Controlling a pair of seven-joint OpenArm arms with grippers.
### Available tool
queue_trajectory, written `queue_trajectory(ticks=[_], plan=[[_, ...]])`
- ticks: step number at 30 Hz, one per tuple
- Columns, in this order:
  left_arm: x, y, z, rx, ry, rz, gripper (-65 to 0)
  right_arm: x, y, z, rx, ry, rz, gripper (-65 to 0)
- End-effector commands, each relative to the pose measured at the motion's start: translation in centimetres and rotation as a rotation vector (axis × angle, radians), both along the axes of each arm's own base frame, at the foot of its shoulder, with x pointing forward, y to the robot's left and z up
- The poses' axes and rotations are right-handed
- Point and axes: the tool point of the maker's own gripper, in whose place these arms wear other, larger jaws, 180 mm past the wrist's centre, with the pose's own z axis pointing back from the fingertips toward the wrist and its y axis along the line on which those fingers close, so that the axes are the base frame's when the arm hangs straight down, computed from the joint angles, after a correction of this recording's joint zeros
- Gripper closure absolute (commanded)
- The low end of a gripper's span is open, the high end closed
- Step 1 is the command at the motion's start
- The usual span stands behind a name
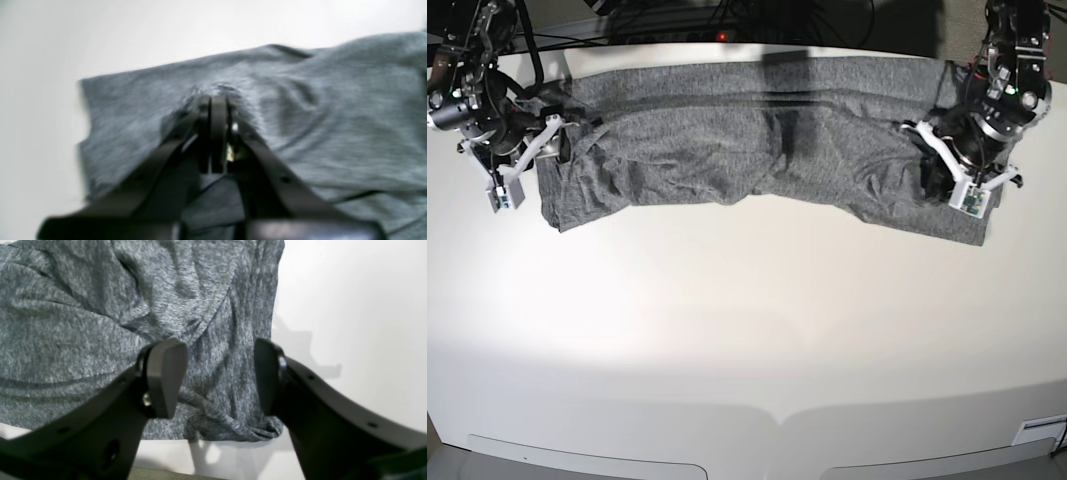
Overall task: Fold the T-shirt properly
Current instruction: 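Pull the shirt's end with the left gripper to straighten the folded body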
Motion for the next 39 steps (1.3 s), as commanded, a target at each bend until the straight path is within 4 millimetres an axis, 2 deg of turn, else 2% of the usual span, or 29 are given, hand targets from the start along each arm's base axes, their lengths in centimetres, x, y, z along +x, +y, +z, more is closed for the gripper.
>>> queue_trajectory(ticks=[1, 6, 13, 17, 22, 31, 32, 34, 35, 39], plan=[[0.8, 1.0, 1.2, 0.021, -0.039, 0.015, 0.0, 0.8, -0.2, 1.1, -0.011, -0.042, 0.012, -35.6], [0.2, 5.2, 1.5, 0.069, -0.022, 0.104, 0.0, 0.8, -0.2, 1.1, -0.01, -0.045, 0.012, -35.6], [-1.4, 9.5, 2.6, 0.077, -0.033, 0.168, 0.0, 0.9, -0.1, 1.2, -0.008, -0.053, 0.013, -35.6], [-1.3, 9.7, 2.8, 0.08, -0.037, 0.173, 0.0, 0.9, -0.2, 1.2, -0.008, -0.053, 0.013, -35.6], [-1.6, 10.8, 2.3, 0.203, -0.015, 0.153, 0.0, 0.9, -0.1, 1.2, -0.008, -0.053, 0.014, -35.6], [-1.8, 11.0, 2.0, 0.218, 0.002, 0.154, 0.0, 0.9, 0.1, 1.2, -0.011, -0.051, 0.038, -35.6], [-1.8, 11.1, 2.0, 0.235, 0.003, 0.151, -3.0, 0.9, 0.0, 1.2, -0.012, -0.051, 0.038, -35.6], [-1.8, 11.3, 2.1, 0.231, 0.0, 0.159, -18.9, 0.9, 0.0, 1.2, -0.012, -0.051, 0.038, -35.6], [-1.7, 11.3, 2.3, 0.209, -0.002, 0.169, -23.6, 0.9, 0.0, 1.2, -0.012, -0.051, 0.038, -35.6], [-2.0, 12.0, 2.8, 0.115, 0.029, 0.205, -24.5, 0.9, 0.0, 1.2, -0.012, -0.051, 0.038, -35.6]])
